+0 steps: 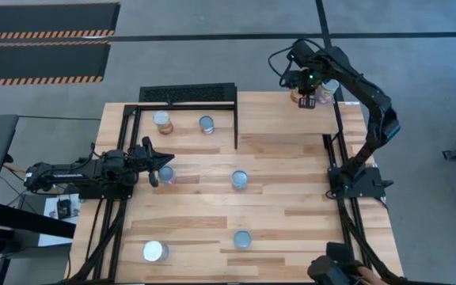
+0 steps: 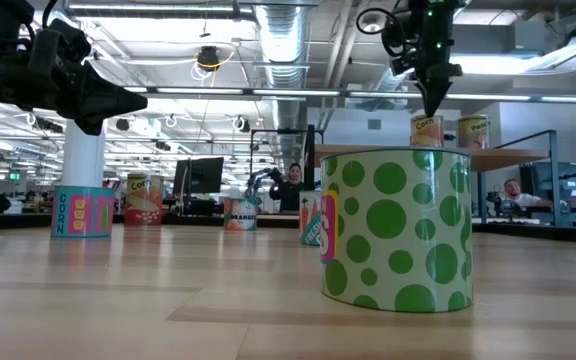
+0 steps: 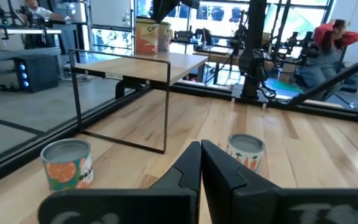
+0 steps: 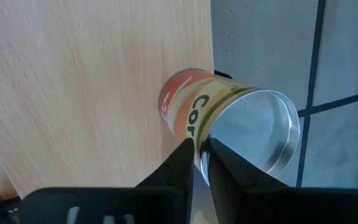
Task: Pick and place cans onto a shelf
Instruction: Put the bottom large canned corn on the shelf, then put the small canned corn on the shelf
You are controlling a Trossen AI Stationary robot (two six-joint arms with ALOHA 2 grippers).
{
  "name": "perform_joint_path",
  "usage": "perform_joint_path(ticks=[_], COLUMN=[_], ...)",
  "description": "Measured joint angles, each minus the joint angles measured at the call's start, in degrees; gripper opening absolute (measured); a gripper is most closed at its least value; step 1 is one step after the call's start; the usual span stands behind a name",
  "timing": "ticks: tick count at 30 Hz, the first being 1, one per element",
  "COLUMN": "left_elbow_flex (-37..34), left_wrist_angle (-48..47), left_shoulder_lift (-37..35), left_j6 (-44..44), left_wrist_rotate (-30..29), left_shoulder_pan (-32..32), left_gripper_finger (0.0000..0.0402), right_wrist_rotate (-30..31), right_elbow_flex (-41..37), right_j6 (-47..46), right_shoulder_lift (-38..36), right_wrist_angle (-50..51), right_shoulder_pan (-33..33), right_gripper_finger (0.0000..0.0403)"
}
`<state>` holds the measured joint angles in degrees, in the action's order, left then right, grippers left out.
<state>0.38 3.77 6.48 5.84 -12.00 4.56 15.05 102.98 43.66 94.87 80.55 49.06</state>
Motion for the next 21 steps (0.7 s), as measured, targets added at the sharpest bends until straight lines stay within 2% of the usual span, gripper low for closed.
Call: perform_joint_path(ticks=[10,13,21], left_elbow_flex=[0.0,0.0,0.0], left_wrist_angle=[0.0,0.0,0.9], left_shoulder_lift=[0.0,0.0,0.0], left_j6=[-0.1,-0.1,-0.9], left_wrist_rotate=[0.0,0.0,-0.8], left_shoulder_pan=[0.0,0.0,0.0], left_gripper_finger=[0.0,0.0,0.0], right_wrist_rotate=[2.2,4.6,8.8], right_elbow_flex=[0.0,0.0,0.0], right_j6=[-1.6,-2.5,-4.4], right_shoulder_lift=[-0.8,-1.6,-6.9], right_wrist_angle=[-0.1,-0.2,-0.9], right_shoulder_pan=[-1.4,-2.5,-7.4], right_gripper_finger=[0.0068,0.0068,0.0068])
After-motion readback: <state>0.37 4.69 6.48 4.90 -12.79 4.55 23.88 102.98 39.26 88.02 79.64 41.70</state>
